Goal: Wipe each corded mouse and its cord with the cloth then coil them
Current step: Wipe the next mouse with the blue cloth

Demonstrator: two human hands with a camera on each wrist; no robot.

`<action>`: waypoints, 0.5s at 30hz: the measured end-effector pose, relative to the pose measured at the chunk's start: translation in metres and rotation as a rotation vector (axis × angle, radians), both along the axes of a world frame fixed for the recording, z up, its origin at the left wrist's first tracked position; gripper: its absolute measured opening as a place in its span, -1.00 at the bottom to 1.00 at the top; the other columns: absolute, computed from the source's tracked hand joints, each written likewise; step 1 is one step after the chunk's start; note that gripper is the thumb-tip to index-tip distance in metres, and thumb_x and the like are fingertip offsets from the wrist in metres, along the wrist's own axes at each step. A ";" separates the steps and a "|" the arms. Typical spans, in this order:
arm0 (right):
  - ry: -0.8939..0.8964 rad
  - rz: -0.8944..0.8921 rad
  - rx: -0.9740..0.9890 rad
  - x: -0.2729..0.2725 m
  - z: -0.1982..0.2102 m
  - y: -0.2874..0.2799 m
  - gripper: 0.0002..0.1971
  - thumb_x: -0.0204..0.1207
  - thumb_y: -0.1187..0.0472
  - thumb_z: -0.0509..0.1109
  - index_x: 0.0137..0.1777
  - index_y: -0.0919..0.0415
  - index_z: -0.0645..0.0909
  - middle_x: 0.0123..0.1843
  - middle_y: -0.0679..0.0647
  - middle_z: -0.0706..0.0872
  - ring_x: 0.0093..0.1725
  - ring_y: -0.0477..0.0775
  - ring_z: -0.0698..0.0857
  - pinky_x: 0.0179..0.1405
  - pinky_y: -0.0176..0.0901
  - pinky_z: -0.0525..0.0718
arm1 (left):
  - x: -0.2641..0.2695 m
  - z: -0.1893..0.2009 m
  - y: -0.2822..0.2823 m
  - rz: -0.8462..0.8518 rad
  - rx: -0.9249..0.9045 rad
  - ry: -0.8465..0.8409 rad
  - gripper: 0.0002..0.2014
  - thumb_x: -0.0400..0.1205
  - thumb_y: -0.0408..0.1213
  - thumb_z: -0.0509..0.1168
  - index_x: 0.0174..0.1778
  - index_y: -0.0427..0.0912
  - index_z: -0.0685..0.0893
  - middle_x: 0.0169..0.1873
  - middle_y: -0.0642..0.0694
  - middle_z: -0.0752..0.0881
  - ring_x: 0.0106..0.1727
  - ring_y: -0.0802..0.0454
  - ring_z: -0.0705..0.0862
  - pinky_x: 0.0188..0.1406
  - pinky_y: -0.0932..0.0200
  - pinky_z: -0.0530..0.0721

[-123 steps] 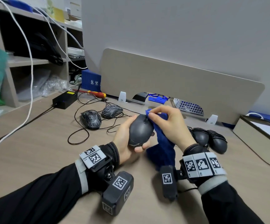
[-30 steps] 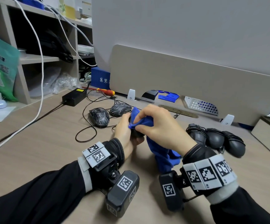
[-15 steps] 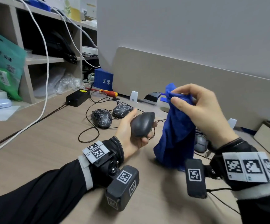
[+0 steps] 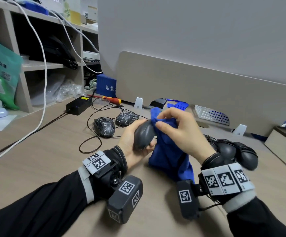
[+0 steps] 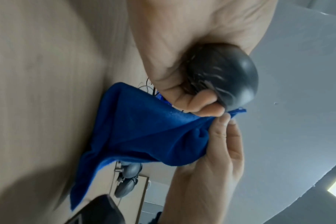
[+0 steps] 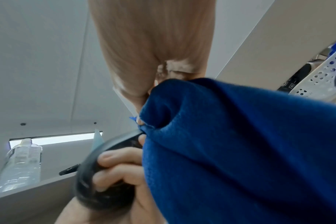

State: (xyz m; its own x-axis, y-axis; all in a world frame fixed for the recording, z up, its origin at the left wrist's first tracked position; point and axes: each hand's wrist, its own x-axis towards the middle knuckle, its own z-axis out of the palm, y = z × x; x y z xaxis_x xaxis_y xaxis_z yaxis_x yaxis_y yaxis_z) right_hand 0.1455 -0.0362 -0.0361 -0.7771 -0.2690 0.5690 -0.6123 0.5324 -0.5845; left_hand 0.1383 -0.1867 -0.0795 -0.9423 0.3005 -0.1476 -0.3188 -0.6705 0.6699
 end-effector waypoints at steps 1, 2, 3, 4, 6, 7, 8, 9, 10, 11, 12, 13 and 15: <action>-0.017 0.062 0.038 0.005 0.000 -0.007 -0.92 0.51 0.31 0.54 -0.07 0.14 0.73 -0.09 -0.13 0.78 -0.05 -0.24 0.70 -0.01 -0.41 0.54 | -0.001 -0.002 0.000 0.021 -0.001 -0.021 -0.75 0.65 -0.06 0.26 -0.13 -0.19 0.68 -0.41 -0.10 0.63 -0.56 0.02 0.57 -0.68 0.31 0.50; -0.031 0.115 0.079 0.009 0.000 -0.014 -0.91 0.51 0.32 0.55 -0.08 0.12 0.74 -0.09 -0.11 0.78 -0.05 -0.22 0.70 0.00 -0.40 0.56 | -0.001 -0.003 -0.001 0.037 0.005 -0.041 -0.73 0.66 -0.05 0.26 -0.18 -0.17 0.70 -0.41 -0.09 0.67 -0.52 0.03 0.64 -0.63 0.30 0.56; -0.043 0.145 0.108 0.011 0.001 -0.018 -0.89 0.50 0.33 0.55 -0.09 0.10 0.75 -0.10 -0.10 0.78 -0.05 -0.20 0.71 0.00 -0.39 0.57 | -0.001 -0.003 -0.002 0.054 0.007 -0.055 -0.72 0.67 -0.05 0.26 -0.22 -0.15 0.71 -0.41 -0.09 0.70 -0.49 0.05 0.68 -0.60 0.30 0.61; -0.049 0.146 0.105 0.010 0.003 -0.019 -0.88 0.50 0.33 0.55 -0.09 0.08 0.75 -0.11 -0.10 0.78 -0.05 -0.19 0.71 0.02 -0.37 0.59 | -0.001 -0.004 -0.002 0.065 -0.006 -0.052 -0.71 0.67 -0.04 0.26 -0.24 -0.14 0.71 -0.43 -0.08 0.70 -0.50 0.05 0.68 -0.61 0.30 0.60; -0.034 0.061 0.032 0.002 0.003 -0.011 -0.89 0.52 0.30 0.54 -0.09 0.05 0.76 -0.10 -0.14 0.79 -0.01 -0.17 0.73 0.08 -0.31 0.61 | 0.002 -0.003 0.001 0.060 -0.065 -0.018 -0.74 0.66 -0.06 0.28 -0.19 -0.18 0.66 -0.48 -0.09 0.64 -0.59 0.04 0.59 -0.71 0.33 0.50; -0.026 -0.011 0.002 -0.002 0.002 -0.006 -0.91 0.54 0.28 0.53 -0.09 0.05 0.75 -0.10 -0.15 0.79 0.01 -0.15 0.73 0.09 -0.28 0.61 | 0.004 -0.002 0.004 0.043 -0.093 0.004 -0.75 0.65 -0.08 0.29 -0.14 -0.21 0.64 -0.50 -0.10 0.61 -0.63 0.02 0.55 -0.75 0.33 0.45; -0.027 -0.074 -0.010 -0.005 0.001 -0.001 -0.92 0.55 0.26 0.51 -0.09 0.05 0.75 -0.11 -0.14 0.80 0.01 -0.13 0.73 0.08 -0.27 0.61 | 0.006 -0.003 0.006 0.030 -0.108 0.015 -0.76 0.64 -0.10 0.30 -0.11 -0.23 0.62 -0.50 -0.12 0.59 -0.65 0.00 0.52 -0.77 0.32 0.41; -0.035 -0.107 -0.010 -0.006 0.000 0.001 -0.93 0.56 0.26 0.50 -0.09 0.06 0.75 -0.12 -0.12 0.80 -0.01 -0.12 0.73 0.05 -0.27 0.62 | 0.007 -0.005 0.008 0.027 -0.112 0.011 -0.77 0.64 -0.11 0.31 -0.09 -0.24 0.61 -0.50 -0.12 0.59 -0.66 0.00 0.52 -0.78 0.31 0.40; -0.053 -0.104 -0.007 -0.005 0.000 0.002 -0.93 0.56 0.26 0.50 -0.09 0.07 0.75 -0.12 -0.13 0.79 -0.03 -0.16 0.72 0.01 -0.32 0.61 | 0.006 -0.007 0.008 0.023 -0.101 0.008 -0.77 0.63 -0.11 0.32 -0.06 -0.24 0.62 -0.49 -0.12 0.60 -0.65 0.01 0.52 -0.77 0.30 0.40; -0.081 -0.069 -0.003 -0.003 0.001 0.001 -0.93 0.57 0.27 0.50 -0.09 0.08 0.74 -0.11 -0.14 0.79 -0.05 -0.23 0.71 -0.02 -0.40 0.59 | 0.004 -0.009 0.008 0.026 -0.079 0.004 -0.76 0.63 -0.09 0.32 -0.02 -0.23 0.62 -0.45 -0.12 0.61 -0.63 0.02 0.53 -0.76 0.30 0.42; -0.117 -0.015 0.002 0.000 0.003 -0.001 -0.94 0.57 0.27 0.50 -0.08 0.09 0.74 -0.09 -0.14 0.78 -0.06 -0.29 0.69 -0.03 -0.47 0.56 | 0.003 -0.009 0.007 0.025 -0.050 -0.002 -0.75 0.63 -0.07 0.32 0.00 -0.22 0.63 -0.41 -0.11 0.62 -0.61 0.03 0.54 -0.74 0.31 0.44; -0.148 0.031 0.009 0.002 0.004 -0.004 -0.96 0.58 0.26 0.50 -0.06 0.11 0.74 -0.07 -0.13 0.78 -0.05 -0.31 0.69 -0.03 -0.51 0.55 | 0.002 -0.008 0.006 0.026 -0.024 -0.012 -0.74 0.64 -0.04 0.31 -0.01 -0.19 0.65 -0.37 -0.11 0.62 -0.59 0.05 0.55 -0.73 0.32 0.45; -0.149 0.021 -0.010 0.001 0.005 -0.006 -0.98 0.58 0.23 0.49 -0.03 0.12 0.74 -0.06 -0.12 0.77 -0.04 -0.29 0.68 -0.04 -0.52 0.54 | 0.000 -0.006 0.002 -0.019 0.030 -0.005 -0.68 0.65 0.06 0.28 -0.05 -0.16 0.68 -0.34 -0.08 0.60 -0.57 0.08 0.53 -0.74 0.35 0.43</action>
